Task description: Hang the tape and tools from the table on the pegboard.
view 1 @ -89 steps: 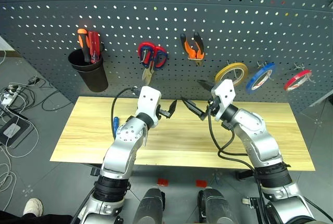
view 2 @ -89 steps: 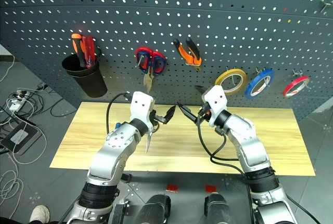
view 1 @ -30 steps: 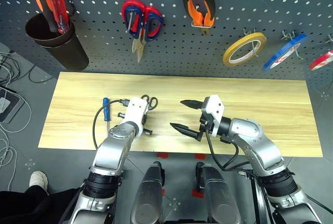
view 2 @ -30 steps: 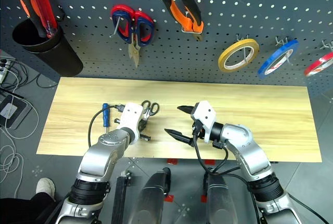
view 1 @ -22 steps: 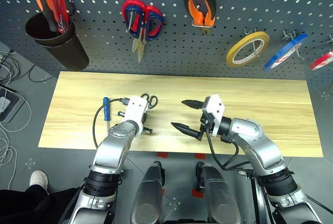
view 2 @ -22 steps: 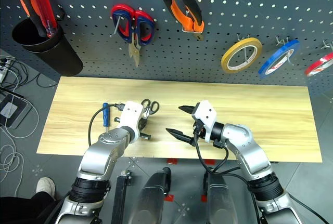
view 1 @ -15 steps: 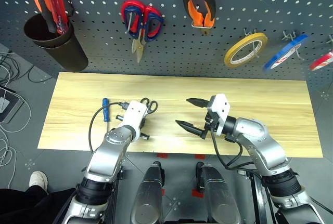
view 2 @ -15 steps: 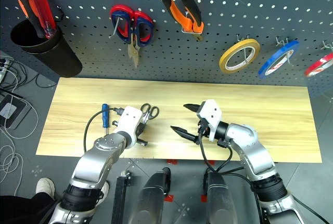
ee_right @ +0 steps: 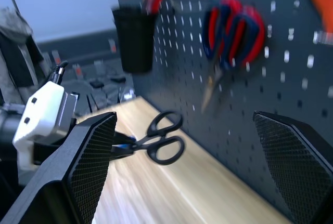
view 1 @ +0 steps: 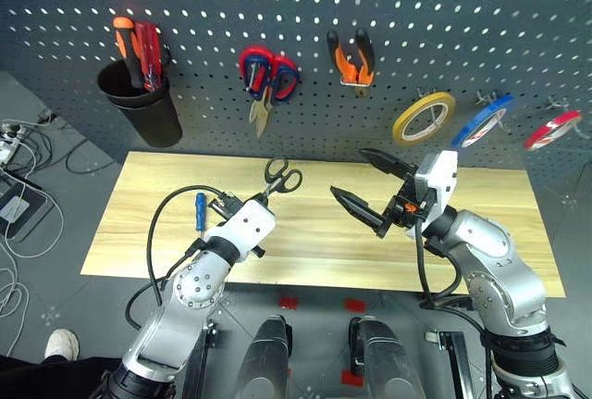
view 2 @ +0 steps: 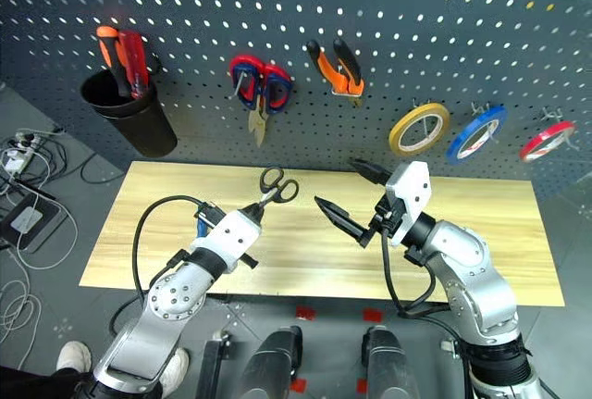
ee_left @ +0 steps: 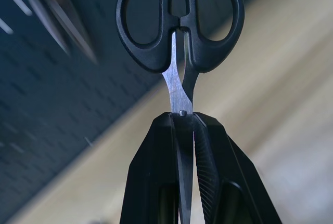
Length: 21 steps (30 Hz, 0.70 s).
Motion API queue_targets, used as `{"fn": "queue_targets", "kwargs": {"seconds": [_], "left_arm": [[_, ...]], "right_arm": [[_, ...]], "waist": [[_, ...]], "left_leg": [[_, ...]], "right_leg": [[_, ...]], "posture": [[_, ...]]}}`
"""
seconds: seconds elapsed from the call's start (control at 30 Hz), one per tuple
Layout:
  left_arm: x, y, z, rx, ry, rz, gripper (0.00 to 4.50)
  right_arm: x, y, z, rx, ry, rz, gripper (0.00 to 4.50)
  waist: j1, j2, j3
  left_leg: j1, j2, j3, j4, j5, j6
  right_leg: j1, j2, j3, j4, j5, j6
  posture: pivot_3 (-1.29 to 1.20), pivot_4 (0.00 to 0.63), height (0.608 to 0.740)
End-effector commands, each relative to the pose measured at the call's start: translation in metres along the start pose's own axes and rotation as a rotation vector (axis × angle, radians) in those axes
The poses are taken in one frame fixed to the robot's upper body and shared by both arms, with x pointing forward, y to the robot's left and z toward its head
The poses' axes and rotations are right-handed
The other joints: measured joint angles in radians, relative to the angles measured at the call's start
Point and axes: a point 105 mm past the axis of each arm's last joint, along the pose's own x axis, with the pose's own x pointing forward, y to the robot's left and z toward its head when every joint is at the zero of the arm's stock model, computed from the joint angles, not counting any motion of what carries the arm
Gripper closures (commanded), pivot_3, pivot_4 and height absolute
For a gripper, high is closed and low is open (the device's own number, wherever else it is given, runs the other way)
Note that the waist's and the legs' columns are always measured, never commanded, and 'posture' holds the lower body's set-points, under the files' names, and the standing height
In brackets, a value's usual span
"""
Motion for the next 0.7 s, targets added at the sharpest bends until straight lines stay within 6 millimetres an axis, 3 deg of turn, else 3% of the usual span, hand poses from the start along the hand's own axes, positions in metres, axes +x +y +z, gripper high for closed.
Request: {"fn": "queue_targets", "kwargs": {"seconds": [0.03, 0.4, 0.7], "left_arm": [[-0.002, 0.022, 0.022, 0.039, -0.117, 0.123, 4.34], [0.007, 0.041, 0.039, 0.016, -0.22, 0.279, 4.34], [0.02, 0.046, 0.031, -0.009, -0.191, 0.311, 4.34]], "right_arm": [[0.0, 0.001, 0.02, -0.011, -0.077, -0.01, 0.0], [0.006, -0.012, 0.027, -0.072, -0.098, -0.027, 0.0], [0.003, -0.019, 0.028, -0.083, -0.086, -0.053, 0.0]], "waist": [[0.0, 0.0, -0.02], [0.001, -0.001, -0.087], [0.0, -0.001, -0.111]], "left_leg": [[0.0, 0.0, 0.0, 0.0, 0.0, 0.0], [0.001, 0.0, 0.001, 0.0, 0.0, 0.001], [0.003, 0.0, 0.003, 0.001, 0.0, 0.001]], "right_leg": [[0.0, 0.001, 0.0, 0.0, 0.0, 0.0], [0.001, 0.005, 0.001, 0.0, 0.0, 0.0], [0.001, 0.006, 0.003, 0.002, 0.0, 0.0]], "posture": [[0.11, 0.127, 0.74], [0.11, 0.103, 0.74], [0.1, 0.1, 0.74]]}}
